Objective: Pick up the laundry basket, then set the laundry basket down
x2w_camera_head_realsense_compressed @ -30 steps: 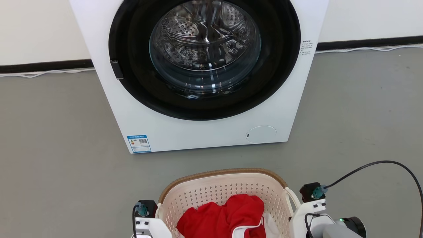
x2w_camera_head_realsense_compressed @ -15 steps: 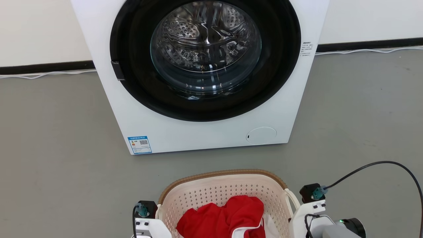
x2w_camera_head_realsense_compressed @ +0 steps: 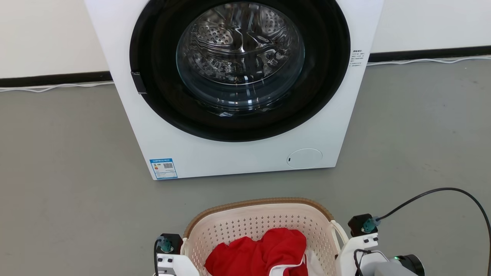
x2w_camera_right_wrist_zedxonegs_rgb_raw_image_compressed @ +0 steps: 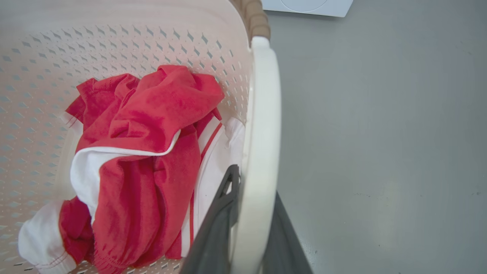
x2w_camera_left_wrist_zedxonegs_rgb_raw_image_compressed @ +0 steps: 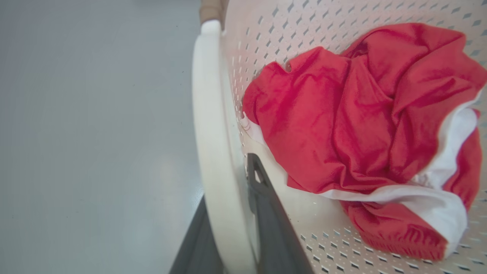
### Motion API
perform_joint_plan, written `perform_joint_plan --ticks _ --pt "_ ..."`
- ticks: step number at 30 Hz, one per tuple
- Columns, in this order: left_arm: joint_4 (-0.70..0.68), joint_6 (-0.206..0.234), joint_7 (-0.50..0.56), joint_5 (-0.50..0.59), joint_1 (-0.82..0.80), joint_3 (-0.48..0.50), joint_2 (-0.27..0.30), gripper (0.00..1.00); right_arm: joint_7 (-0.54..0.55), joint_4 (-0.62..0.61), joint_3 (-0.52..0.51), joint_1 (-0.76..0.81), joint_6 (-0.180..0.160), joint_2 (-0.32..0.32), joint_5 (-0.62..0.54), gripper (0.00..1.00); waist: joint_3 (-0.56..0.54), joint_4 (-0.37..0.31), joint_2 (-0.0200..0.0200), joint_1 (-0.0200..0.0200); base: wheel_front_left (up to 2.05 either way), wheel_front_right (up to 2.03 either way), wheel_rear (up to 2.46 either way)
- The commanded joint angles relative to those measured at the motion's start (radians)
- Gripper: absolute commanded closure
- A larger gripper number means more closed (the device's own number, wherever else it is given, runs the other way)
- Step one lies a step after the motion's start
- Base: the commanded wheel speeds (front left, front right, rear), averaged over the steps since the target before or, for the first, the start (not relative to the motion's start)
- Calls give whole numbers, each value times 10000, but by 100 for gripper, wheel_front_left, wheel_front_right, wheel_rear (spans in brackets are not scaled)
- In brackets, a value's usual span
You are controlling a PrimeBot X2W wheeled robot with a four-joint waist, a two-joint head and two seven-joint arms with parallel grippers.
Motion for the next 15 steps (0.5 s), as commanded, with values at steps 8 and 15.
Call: perform_joint_plan --ticks 8,15 --pt "-131 -39 -269 -159 -315 -12 139 100 -101 -135 330 -156 87 74 116 100 -37 0 0 1 0 0 0" --pt "-126 -46 -281 -288 -348 -124 139 100 -130 -74 414 -189 87 74 204 100 -6 -9 0 1 0 0 0"
